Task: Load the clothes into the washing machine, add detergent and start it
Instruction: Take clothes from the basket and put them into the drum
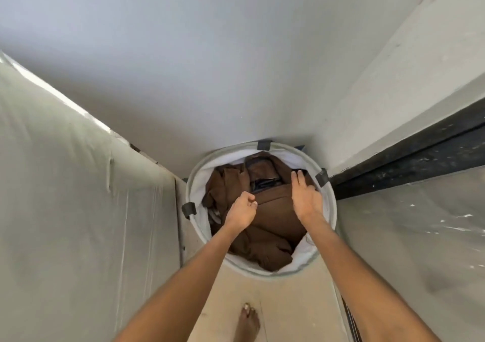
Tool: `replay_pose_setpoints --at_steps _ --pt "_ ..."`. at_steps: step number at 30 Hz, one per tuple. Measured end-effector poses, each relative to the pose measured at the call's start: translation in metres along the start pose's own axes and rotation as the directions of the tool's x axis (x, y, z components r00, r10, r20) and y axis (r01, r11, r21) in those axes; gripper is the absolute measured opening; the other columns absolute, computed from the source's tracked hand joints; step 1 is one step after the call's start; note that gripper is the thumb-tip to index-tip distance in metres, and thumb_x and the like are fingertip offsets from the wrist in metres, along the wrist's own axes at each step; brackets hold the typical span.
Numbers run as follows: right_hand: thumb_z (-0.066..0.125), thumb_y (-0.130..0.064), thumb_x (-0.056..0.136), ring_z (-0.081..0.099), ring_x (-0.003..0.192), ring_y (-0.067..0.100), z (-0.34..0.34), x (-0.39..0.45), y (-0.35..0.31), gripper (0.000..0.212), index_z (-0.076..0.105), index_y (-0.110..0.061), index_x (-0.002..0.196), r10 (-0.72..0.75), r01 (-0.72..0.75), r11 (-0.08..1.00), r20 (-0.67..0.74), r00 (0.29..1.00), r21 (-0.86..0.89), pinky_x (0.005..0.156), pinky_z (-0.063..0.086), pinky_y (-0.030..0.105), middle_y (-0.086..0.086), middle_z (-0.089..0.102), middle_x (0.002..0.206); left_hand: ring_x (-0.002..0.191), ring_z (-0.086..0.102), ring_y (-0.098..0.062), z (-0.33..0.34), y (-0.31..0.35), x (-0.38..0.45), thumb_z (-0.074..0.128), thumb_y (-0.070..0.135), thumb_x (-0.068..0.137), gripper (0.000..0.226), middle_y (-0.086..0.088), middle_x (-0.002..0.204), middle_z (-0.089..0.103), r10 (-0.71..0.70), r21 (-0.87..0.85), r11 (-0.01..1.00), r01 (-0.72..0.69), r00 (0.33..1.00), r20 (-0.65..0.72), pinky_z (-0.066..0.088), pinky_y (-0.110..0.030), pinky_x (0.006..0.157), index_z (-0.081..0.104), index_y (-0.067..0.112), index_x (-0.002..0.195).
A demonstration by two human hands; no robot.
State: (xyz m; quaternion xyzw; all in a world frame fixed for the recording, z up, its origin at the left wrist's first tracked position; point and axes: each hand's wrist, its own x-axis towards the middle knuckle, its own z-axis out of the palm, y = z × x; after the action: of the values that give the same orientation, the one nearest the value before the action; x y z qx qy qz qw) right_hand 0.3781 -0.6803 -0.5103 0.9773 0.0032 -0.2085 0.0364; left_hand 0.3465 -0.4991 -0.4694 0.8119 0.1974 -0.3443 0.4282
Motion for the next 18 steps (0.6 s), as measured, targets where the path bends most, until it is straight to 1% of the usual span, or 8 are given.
replay_pose_setpoints --at_steps 1,3,5,7,9,13,15,18 --pt "0.047 -0.007 0.093 0.064 0.09 0.025 0.0 0.004 0.0 0.053 0.033 -0.01 0.144 -0.009 0.008 0.999 -0.014 1.0 -0.052 0.064 0.048 0.031 0.011 0.034 0.146 0.108 0.056 -0.027 -0.002 -0.003 0.002 0.043 0.022 0.099 0.026 -0.013 0.116 0.058 -0.005 0.005 1.0 0.005 1.0 -0.003 0.041 -0.033 0.092 0.049 0.012 0.122" --pt "0.05 -0.014 0.094 0.066 0.084 0.024 -0.01 0.003 -0.001 0.028 0.059 -0.011 0.12 -0.011 0.015 0.984 0.021 1.0 -0.178 0.059 0.043 0.028 0.009 0.048 0.128 0.109 0.056 -0.027 -0.007 -0.005 0.001 0.043 0.021 0.099 0.026 -0.013 0.117 0.057 -0.012 0.011 1.0 0.012 1.0 -0.009 0.041 -0.033 0.092 0.049 0.013 0.123" --pt "0.046 -0.013 0.096 0.064 0.095 0.027 -0.016 0.003 -0.006 0.025 0.065 -0.01 0.113 -0.086 0.104 0.969 0.089 0.992 -0.222 0.067 0.045 0.031 0.008 0.046 0.13 0.107 0.056 -0.026 -0.013 -0.003 -0.003 0.043 0.022 0.099 0.028 -0.013 0.116 0.057 -0.016 0.013 1.0 0.016 1.0 -0.009 0.042 -0.034 0.092 0.048 0.013 0.125" --pt "0.045 -0.02 0.098 0.06 0.101 0.028 -0.023 -0.003 -0.012 0.026 0.062 -0.01 0.115 -0.191 0.2 0.976 0.106 0.976 -0.084 0.075 0.047 0.034 0.007 0.044 0.133 0.1 0.057 -0.024 -0.021 0.0 -0.01 0.044 0.022 0.099 0.029 -0.011 0.108 0.057 -0.007 0.013 1.0 0.008 1.0 -0.01 0.044 -0.035 0.091 0.047 0.013 0.126" --pt "0.044 -0.027 0.098 0.058 0.101 0.027 -0.036 -0.014 -0.016 0.027 0.06 -0.014 0.116 -0.229 0.227 0.971 0.021 0.973 0.082 0.077 0.047 0.035 0.005 0.048 0.128 0.096 0.056 -0.02 -0.031 0.005 -0.019 0.046 0.021 0.098 0.031 -0.007 0.104 0.057 0.014 0.016 1.0 -0.014 1.0 -0.013 0.044 -0.034 0.09 0.046 0.013 0.127" --pt "0.048 -0.028 0.097 0.057 0.102 0.026 -0.066 -0.035 -0.008 0.023 0.062 -0.013 0.109 -0.269 0.305 0.92 -0.168 0.948 0.245 0.076 0.047 0.034 0.002 0.056 0.118 0.117 0.052 -0.022 -0.052 0.017 -0.043 0.054 0.02 0.094 0.042 -0.006 0.13 0.048 0.106 0.077 0.992 -0.103 0.994 -0.038 0.042 -0.032 0.098 0.042 0.014 0.134" --pt "0.052 -0.023 0.095 0.06 0.098 0.027 -0.086 -0.043 -0.003 0.02 0.063 -0.009 0.106 -0.226 0.304 0.881 -0.241 0.944 0.363 0.076 0.047 0.033 0.004 0.057 0.116 0.123 0.048 -0.022 -0.064 0.021 -0.053 0.058 0.02 0.092 0.049 -0.007 0.135 0.045 0.144 0.111 0.984 -0.137 0.988 -0.054 0.042 -0.033 0.101 0.039 0.015 0.138" --pt "0.054 -0.018 0.095 0.061 0.097 0.026 -0.125 -0.055 -0.006 0.021 0.063 -0.006 0.108 -0.081 0.247 0.79 -0.303 0.949 0.562 0.078 0.041 0.025 0.006 0.057 0.117 0.131 0.039 -0.025 -0.084 0.022 -0.065 0.062 0.02 0.089 0.062 -0.008 0.143 0.038 0.175 0.179 0.971 -0.161 0.983 -0.062 0.039 -0.038 0.106 0.033 0.015 0.143"
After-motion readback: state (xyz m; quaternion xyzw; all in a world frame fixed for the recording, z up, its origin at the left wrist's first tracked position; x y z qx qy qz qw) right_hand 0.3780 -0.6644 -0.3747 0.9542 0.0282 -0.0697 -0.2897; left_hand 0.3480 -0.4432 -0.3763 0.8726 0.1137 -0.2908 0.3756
